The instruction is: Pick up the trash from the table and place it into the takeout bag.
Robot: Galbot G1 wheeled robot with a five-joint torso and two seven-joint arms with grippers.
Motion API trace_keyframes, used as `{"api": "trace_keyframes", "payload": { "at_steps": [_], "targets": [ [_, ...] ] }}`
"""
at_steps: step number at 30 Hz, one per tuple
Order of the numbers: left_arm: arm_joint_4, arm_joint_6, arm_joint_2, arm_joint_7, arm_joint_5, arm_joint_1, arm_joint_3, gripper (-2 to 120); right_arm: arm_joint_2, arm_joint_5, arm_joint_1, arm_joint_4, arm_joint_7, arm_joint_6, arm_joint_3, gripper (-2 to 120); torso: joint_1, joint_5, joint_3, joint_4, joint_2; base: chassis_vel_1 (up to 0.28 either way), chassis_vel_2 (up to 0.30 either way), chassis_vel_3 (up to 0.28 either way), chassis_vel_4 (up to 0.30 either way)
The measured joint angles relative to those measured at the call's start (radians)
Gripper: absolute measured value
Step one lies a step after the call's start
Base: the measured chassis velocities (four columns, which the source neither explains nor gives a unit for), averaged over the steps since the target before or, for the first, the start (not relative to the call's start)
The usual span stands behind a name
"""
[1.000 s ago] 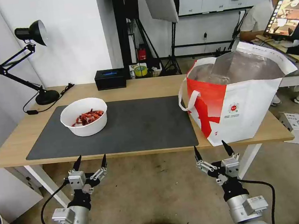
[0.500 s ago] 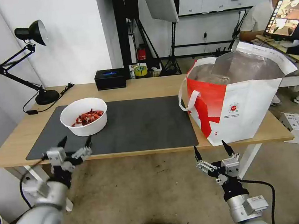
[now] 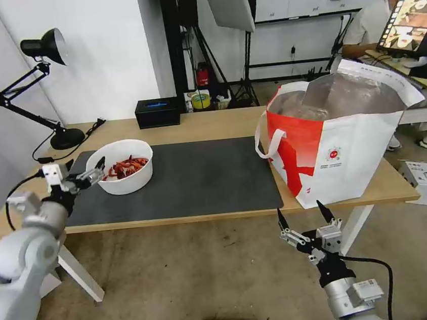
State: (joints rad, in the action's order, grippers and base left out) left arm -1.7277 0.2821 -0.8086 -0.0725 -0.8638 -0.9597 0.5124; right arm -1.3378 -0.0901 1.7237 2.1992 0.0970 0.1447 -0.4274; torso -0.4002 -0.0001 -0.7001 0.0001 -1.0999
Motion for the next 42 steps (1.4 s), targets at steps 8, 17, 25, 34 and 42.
{"api": "trace_keyframes", "payload": {
  "at_steps": [8, 17, 25, 34, 42],
  "targets": [
    [0.242, 0.091, 0.030, -0.070, -0.076, 0.293, -0.213, 100, 0.000, 0.000, 0.000, 0.000, 0.000, 0.000, 0.000, 100, 0.000, -0.0001, 0.000, -0.0002, 0.000, 0.000, 0.000, 0.000, 0.000],
    [0.419, 0.233, 0.035, -0.101, -0.092, 0.504, -0.344, 100, 0.000, 0.000, 0.000, 0.000, 0.000, 0.001, 0.000, 100, 0.000, 0.0002, 0.000, -0.0003, 0.000, 0.000, 0.000, 0.000, 0.000],
    [0.403, 0.343, 0.055, -0.050, -0.119, 0.510, -0.354, 100, 0.000, 0.000, 0.000, 0.000, 0.000, 0.001, 0.000, 100, 0.000, 0.0001, 0.000, 0.0000, 0.000, 0.000, 0.000, 0.000, 0.000],
    [0.414, 0.353, 0.051, -0.015, -0.101, 0.499, -0.369, 100, 0.000, 0.000, 0.000, 0.000, 0.000, 0.001, 0.000, 100, 0.000, 0.0001, 0.000, -0.0001, 0.000, 0.000, 0.000, 0.000, 0.000],
    [0.439, 0.346, 0.044, 0.003, -0.083, 0.493, -0.373, 100, 0.000, 0.000, 0.000, 0.000, 0.000, 0.001, 0.000, 100, 0.000, 0.0001, 0.000, -0.0002, 0.000, 0.000, 0.000, 0.000, 0.000]
  ]
}}
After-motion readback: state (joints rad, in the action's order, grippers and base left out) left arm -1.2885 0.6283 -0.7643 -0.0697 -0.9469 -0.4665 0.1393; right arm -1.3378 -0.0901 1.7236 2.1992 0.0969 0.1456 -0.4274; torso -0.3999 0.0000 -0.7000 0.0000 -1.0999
